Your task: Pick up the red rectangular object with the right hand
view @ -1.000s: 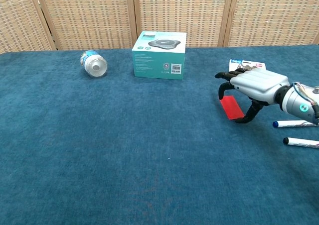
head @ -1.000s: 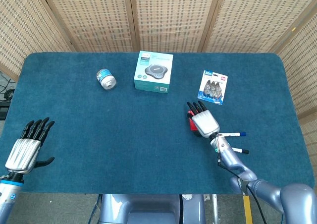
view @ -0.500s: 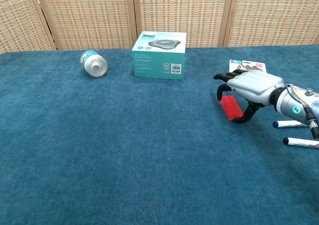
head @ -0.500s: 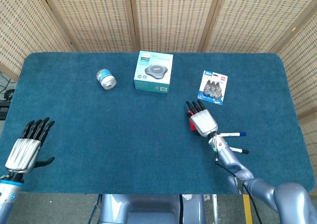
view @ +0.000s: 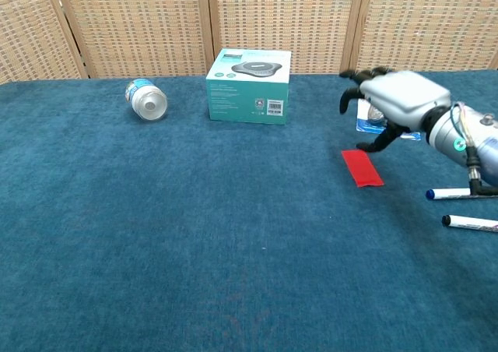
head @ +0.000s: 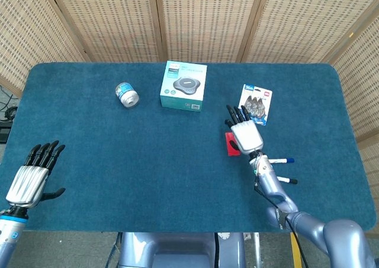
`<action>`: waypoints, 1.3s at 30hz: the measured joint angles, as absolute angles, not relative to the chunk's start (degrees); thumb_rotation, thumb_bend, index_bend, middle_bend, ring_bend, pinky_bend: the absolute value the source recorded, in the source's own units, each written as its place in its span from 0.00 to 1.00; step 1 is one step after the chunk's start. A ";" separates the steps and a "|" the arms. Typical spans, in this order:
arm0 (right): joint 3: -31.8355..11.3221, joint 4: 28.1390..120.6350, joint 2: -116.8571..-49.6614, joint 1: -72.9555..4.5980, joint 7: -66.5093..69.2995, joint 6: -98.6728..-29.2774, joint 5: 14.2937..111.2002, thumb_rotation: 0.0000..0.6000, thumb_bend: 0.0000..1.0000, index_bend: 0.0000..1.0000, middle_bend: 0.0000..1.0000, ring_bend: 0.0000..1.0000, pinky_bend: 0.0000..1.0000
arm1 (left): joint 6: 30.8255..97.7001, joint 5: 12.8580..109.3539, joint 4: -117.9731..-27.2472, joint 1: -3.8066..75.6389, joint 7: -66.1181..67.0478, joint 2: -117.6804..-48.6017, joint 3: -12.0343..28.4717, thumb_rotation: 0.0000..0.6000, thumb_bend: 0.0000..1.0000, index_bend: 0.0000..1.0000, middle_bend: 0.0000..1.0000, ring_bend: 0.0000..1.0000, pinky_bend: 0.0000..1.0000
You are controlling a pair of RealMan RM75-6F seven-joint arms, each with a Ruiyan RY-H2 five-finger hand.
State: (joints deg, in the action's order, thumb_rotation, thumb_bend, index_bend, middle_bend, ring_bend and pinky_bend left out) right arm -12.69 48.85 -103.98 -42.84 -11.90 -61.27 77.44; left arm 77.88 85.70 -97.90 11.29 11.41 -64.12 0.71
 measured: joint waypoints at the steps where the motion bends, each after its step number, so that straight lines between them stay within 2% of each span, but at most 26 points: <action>1: -12.75 49.05 -103.79 -42.77 -11.59 -61.76 77.43 1.00 0.31 0.28 0.00 0.00 0.00 | 77.86 85.70 -97.91 11.30 11.40 -64.11 0.70 1.00 0.02 0.00 0.00 0.00 0.00; 7: -11.80 54.08 -101.10 -41.77 -12.59 -58.65 76.91 1.00 0.31 0.28 0.00 0.00 0.00 | 77.90 85.82 -97.98 11.30 11.40 -64.12 0.66 1.00 0.02 0.00 0.00 0.00 0.00; 11: -10.62 56.34 -100.27 -41.04 -14.39 -57.52 76.40 1.00 0.26 0.28 0.00 0.00 0.00 | 77.97 85.81 -97.99 11.27 11.52 -64.13 0.65 1.00 0.02 0.00 0.00 0.00 0.00; 39: -8.15 51.95 -104.17 -40.64 -14.96 -56.88 77.61 1.00 0.26 0.28 0.00 0.00 0.00 | 77.91 85.60 -97.94 11.31 11.68 -64.21 0.71 1.00 0.02 0.00 0.00 0.00 0.00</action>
